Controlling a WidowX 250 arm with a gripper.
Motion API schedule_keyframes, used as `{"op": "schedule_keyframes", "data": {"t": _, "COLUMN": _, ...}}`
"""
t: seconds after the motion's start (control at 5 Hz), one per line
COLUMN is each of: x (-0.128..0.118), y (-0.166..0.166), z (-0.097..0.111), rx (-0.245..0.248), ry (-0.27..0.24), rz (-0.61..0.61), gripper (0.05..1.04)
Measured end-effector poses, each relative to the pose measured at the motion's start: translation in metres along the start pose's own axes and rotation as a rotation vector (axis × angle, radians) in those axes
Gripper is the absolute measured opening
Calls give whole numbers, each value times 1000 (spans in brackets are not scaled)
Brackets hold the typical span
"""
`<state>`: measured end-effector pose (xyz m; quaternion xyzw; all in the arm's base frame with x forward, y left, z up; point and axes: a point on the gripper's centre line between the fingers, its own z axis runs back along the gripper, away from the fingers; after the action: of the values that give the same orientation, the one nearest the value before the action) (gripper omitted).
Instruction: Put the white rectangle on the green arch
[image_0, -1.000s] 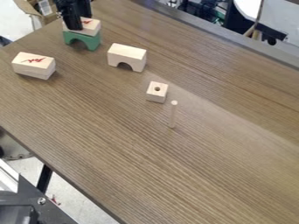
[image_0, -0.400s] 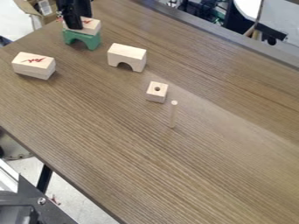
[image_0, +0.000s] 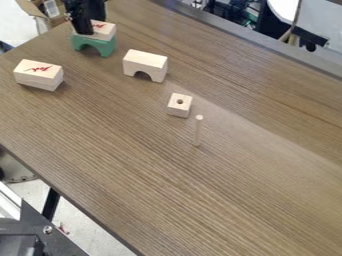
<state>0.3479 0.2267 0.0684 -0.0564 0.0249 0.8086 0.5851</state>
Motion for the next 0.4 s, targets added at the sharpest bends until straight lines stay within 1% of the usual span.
{"op": "schedule_keyframes", "data": {"t": 0.2, "x": 0, "y": 0, "z": 0, "rx": 1, "ry": -3, "rz": -22, "gripper": 1007}}
{"op": "schedule_keyframes", "data": {"t": 0.4, "x": -5, "y": 8, "z": 1, "rx": 16, "ry": 22, "rz": -59, "gripper": 1000}}
